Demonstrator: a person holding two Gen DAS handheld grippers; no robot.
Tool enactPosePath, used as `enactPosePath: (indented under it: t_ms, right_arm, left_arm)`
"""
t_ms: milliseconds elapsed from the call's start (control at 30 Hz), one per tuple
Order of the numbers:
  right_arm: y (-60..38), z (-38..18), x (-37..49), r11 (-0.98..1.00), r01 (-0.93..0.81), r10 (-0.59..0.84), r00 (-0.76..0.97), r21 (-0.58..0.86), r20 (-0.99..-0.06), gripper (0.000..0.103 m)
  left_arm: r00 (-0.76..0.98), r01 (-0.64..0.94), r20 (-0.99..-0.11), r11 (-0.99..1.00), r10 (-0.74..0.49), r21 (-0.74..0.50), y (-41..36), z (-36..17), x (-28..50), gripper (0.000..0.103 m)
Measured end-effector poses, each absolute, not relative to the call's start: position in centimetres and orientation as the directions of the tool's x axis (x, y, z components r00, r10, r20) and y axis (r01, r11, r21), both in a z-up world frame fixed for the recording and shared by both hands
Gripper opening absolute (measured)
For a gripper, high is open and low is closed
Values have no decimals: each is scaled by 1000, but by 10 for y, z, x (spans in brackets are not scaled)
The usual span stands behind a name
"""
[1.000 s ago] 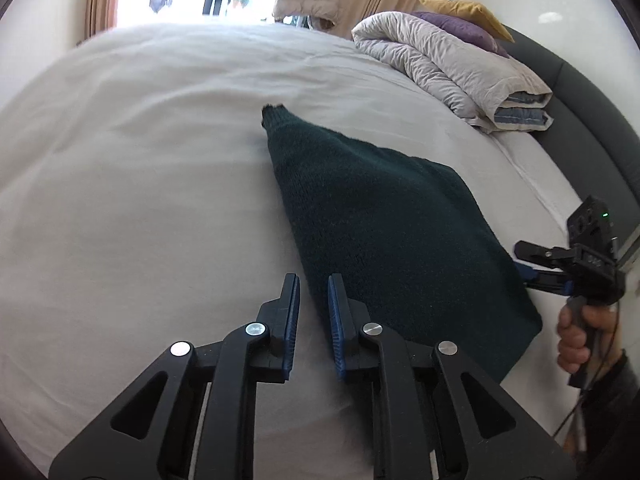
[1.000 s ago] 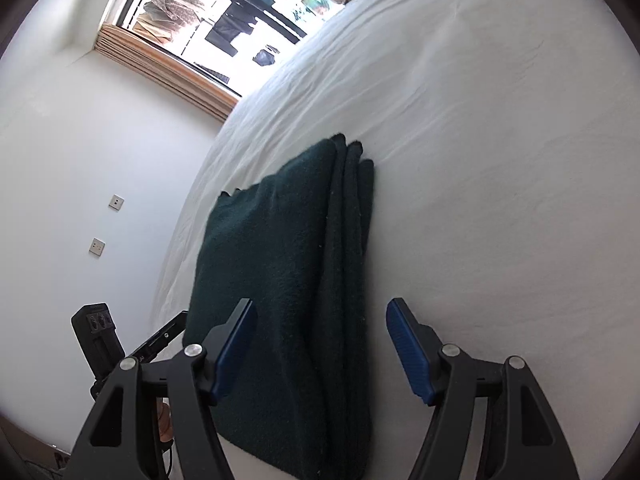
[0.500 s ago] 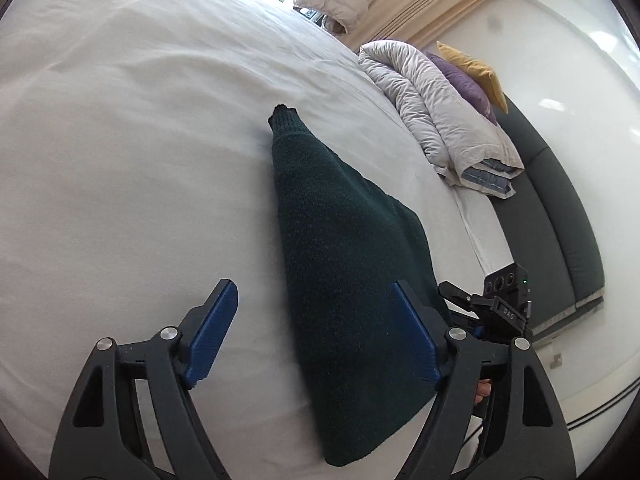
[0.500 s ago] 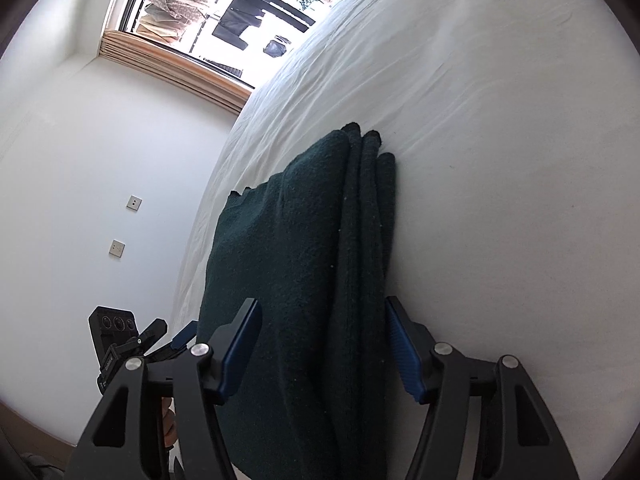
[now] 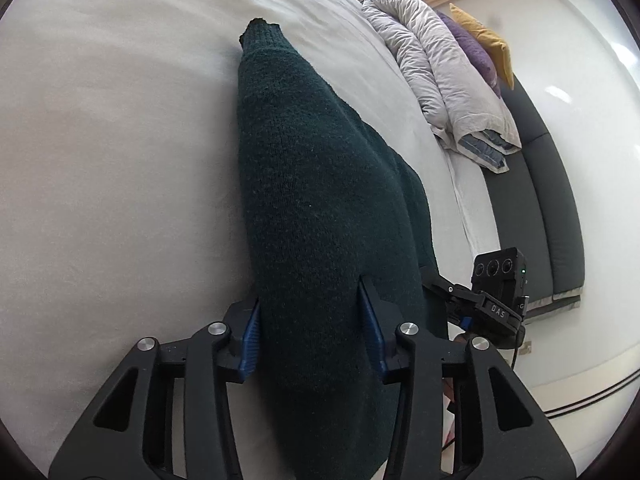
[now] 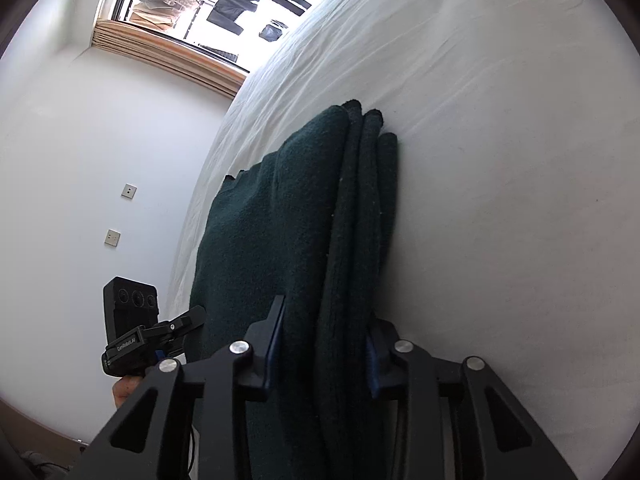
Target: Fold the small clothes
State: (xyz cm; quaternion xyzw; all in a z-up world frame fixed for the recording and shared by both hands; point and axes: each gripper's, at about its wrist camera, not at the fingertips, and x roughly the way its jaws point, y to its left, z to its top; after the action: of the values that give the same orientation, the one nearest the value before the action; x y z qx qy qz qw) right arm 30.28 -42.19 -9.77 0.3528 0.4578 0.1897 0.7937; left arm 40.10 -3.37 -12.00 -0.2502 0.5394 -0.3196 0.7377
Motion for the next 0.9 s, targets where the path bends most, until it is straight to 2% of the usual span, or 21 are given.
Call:
enactPosePath:
  t_ms: [67,200,500,700,900]
  right_arm:
    - [-414,-89,299,725,27,576,522,688,-628,30]
    - [-397,-61,286,772,13,520,560,635,-645,27]
    - [-306,3,244,788,-145,562,566,598,-603,26]
    - [-241,0,210,773,-195,603,523,604,-603,26]
    - [-214,-20,193,758,-161,615,499,632,-611,26]
  left_arm:
    - [230,220,-641,681,-732,-699,-33,-115,397,33]
    - [256,242,-634,683,-730,-689,-30,-100,383,30]
    - [370,299,-630,730,-682,-614,54,-31,323,30]
    - [412,293,-657,775,-631,-560,126,-14,266,30]
    - [402,259,-678,787,-615,-560,172,-39,228,30]
